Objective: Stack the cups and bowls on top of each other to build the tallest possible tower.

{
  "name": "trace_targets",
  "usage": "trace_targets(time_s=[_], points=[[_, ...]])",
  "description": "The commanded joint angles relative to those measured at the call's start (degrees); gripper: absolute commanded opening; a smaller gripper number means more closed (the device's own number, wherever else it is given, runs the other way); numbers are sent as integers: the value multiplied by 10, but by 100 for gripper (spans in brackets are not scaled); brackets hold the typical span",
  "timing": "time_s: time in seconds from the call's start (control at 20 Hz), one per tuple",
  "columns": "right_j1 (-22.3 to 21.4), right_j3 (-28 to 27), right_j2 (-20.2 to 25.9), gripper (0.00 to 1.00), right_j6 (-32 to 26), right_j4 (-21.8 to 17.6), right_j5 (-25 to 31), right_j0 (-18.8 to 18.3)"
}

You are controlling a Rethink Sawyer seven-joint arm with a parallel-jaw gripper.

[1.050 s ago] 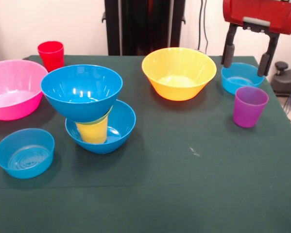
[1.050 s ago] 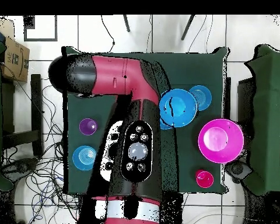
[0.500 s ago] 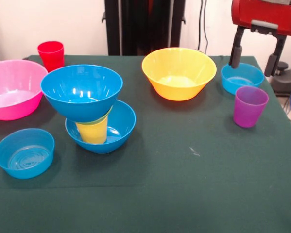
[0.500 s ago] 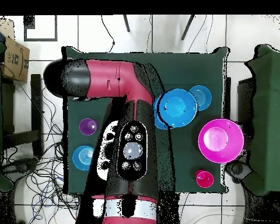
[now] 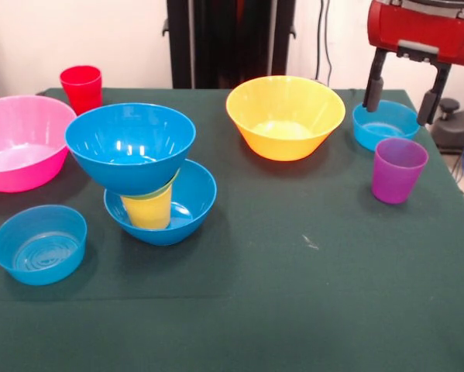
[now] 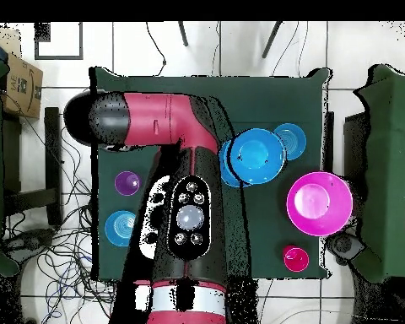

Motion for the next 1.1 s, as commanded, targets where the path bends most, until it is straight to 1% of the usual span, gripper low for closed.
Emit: trace_targets(time_s=[0.05, 0.3, 0.55, 1.1], points=[[24, 79, 54, 100, -63, -59, -59, 1], [24, 95, 54, 100, -69, -64, -75, -5], [29, 96, 54, 100, -67, -66, -84, -4], [41, 112, 74, 100, -76, -84, -121, -24]])
